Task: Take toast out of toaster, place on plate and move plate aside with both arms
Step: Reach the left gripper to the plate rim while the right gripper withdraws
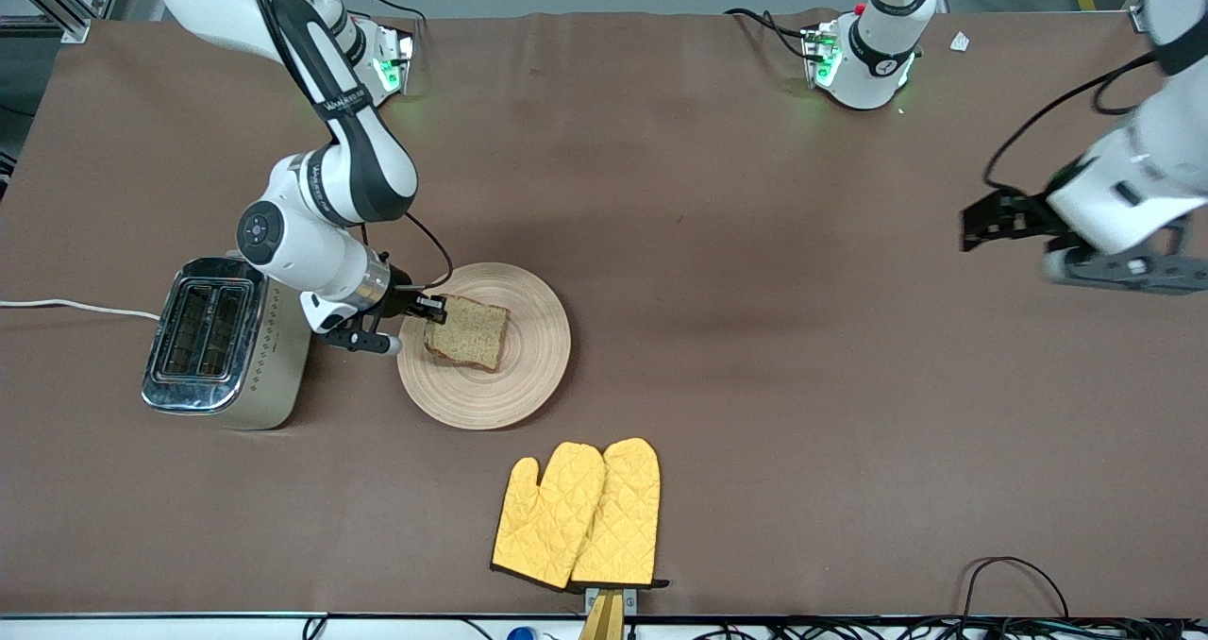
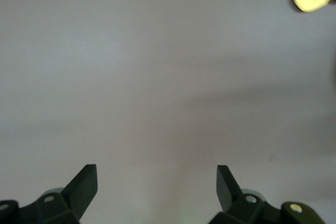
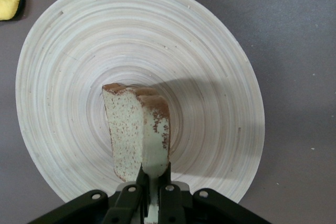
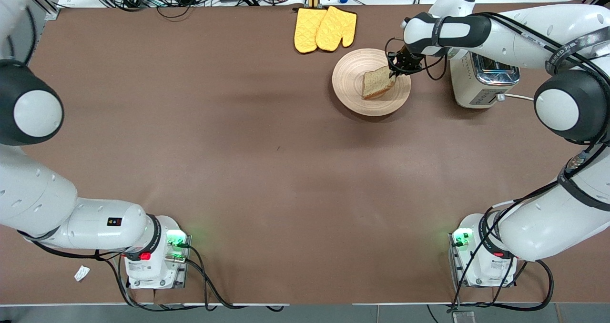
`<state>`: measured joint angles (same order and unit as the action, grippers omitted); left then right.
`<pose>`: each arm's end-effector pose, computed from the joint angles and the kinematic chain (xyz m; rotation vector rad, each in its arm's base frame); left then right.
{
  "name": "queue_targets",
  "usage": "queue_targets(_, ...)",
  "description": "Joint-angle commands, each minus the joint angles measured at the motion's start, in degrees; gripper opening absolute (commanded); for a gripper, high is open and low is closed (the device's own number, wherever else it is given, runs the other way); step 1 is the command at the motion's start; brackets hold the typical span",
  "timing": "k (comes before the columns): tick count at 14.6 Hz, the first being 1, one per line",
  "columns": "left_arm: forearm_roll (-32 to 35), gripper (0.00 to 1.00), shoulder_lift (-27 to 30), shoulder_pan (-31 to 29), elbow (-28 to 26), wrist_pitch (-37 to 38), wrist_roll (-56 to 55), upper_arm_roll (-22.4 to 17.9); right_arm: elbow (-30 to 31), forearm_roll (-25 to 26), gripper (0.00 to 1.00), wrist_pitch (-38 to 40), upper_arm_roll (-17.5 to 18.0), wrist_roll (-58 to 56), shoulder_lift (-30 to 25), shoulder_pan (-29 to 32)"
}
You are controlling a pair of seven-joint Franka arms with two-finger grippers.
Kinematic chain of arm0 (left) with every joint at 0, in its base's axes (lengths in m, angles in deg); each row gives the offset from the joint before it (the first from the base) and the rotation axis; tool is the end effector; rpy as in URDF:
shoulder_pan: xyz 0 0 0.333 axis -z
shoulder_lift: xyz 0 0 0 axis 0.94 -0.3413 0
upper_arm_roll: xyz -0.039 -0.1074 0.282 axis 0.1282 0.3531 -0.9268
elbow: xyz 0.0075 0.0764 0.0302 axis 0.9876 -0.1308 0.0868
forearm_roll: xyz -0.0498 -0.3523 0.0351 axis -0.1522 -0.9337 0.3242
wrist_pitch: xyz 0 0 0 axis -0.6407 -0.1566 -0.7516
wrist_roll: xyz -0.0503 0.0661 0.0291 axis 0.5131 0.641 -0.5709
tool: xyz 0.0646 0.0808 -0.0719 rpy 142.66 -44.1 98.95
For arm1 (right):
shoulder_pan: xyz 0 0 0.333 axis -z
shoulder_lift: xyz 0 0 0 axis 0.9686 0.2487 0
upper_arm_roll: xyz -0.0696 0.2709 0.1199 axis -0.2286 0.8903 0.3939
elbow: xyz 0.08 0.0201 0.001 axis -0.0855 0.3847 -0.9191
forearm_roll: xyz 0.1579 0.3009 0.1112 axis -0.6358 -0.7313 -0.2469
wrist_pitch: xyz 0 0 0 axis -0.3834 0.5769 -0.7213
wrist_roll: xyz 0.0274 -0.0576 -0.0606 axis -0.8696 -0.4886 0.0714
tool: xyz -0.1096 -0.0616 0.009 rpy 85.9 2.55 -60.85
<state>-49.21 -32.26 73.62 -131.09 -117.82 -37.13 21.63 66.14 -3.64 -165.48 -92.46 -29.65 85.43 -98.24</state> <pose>0.5515 -0.1128 0.5581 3.0818 -0.2397 -0.1287 0.5274 0.1950 0.2702 -2.8338 0.3020 0.0855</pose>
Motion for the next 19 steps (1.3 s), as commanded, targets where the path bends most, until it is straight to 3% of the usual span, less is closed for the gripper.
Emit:
queue_targets(1,-5.58,1.0,-4.29,1.69,0.48,-2.05,-4.99,1.75,1.96,-1.77,0.0,-0.98,0.3,-1.72,-1.4,0.23)
queue_targets(6,-20.51,1.0,-15.71,4.6,0.4,-10.66,-11.17,1.83,2.05,-1.33,0.01,-2.3,0.12,-2.34,1.59,0.92)
queue_targets(11,-34.67,1.0,-26.26,7.75,0.22,-25.23,-13.63,1.83,2.31,-1.24,0.02,-4.32,0.12,-2.69,3.61,1.28)
queue_targets(12,-37.48,1.0,-28.2,9.16,0.22,-28.66,-13.63,1.83,2.31,-1.24,0.12,-3.97,0.12,-2.52,3.61,1.28)
queue_targets(13,-40.38,1.0,-30.13,10.56,0.13,-32.53,-13.63,1.83,2.14,-1.24,0.45,-3.54,0.12,-2.6,3.61,1.72)
queue_targets(14,-43.54,1.0,-32.24,12.58,0.22,-37.27,-13.63,1.83,2.23,-1.24,0.71,-3.44,0.12,-2.6,3.61,2.33)
queue_targets(15,-46.19,1.0,-34.0,14.77,0.22,-41.58,-13.54,1.83,2.23,-1.24,0.91,-3.36,0.12,-2.6,3.52,2.51)
queue_targets(16,-48.3,1.0,-36.02,16.71,0.39,-45.36,-13.28,1.75,2.31,-1.24,1.0,-3.27,0.04,-2.69,3.52,3.03)
queue_targets(19,-51.22,1.0,-41.12,21.46,3.28,-51.8,-11.44,2.01,1.88,-1.16,1.0,-0.47,-0.05,-2.6,2.82,3.91)
